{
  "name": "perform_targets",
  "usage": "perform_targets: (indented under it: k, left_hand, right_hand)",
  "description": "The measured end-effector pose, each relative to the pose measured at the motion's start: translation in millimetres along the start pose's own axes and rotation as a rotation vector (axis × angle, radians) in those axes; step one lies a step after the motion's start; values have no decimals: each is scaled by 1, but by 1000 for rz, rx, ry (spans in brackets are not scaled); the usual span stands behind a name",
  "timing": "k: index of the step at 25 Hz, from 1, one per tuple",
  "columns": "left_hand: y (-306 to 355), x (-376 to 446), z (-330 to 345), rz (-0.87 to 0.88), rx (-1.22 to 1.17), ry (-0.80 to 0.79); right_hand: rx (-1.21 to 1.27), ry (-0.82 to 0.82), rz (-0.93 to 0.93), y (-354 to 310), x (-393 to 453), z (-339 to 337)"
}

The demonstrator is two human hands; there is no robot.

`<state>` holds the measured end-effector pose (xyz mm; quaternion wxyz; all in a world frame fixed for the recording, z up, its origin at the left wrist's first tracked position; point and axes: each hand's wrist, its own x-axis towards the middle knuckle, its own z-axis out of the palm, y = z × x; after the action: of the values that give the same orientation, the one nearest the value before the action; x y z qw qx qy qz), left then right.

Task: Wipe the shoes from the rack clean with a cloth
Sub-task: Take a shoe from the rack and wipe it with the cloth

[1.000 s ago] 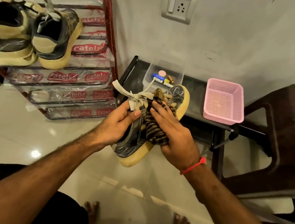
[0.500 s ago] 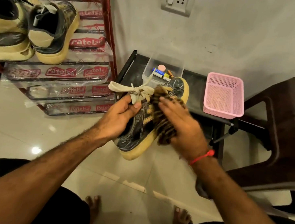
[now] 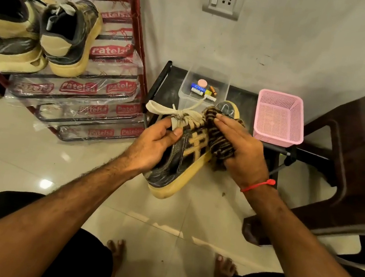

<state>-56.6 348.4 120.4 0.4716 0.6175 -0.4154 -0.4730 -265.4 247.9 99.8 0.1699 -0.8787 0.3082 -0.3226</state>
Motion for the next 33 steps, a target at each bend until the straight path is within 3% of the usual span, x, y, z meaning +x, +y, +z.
perform_targets:
  k: [2,6,10,14,17,20,24,28,33]
  left_hand:
    - [-6,1,1,22,51,-12]
    - [-11,2,-3,20,75,17]
    - [1,4,-5,-10,-91,55]
    - [0,3,-2,11,-32,26]
    - [-4,4,-3,51,-24,24]
    - [-9,3,-4,60,-14,39]
    - [-17,3,-4,88,141,46]
    - [-15,5,-5,73,123,53]
    - [-13,4,-3,83,70,14]
  right_hand:
    - [33,24,4,-23,-7,15]
    - [67,-71,-251,-52,-18,30]
    - [21,-137,-37,-17,-5,8]
    - [80,-206,26,-7,2,0]
    - [79,-138,37,-16,3,4]
    - [97,-69,-72,-38,-12,23]
    - [100,-101,-283,-43,-21,30]
    - [54,-123,-454,-43,-19,28]
    - [-59,33,-221,11,2,-6]
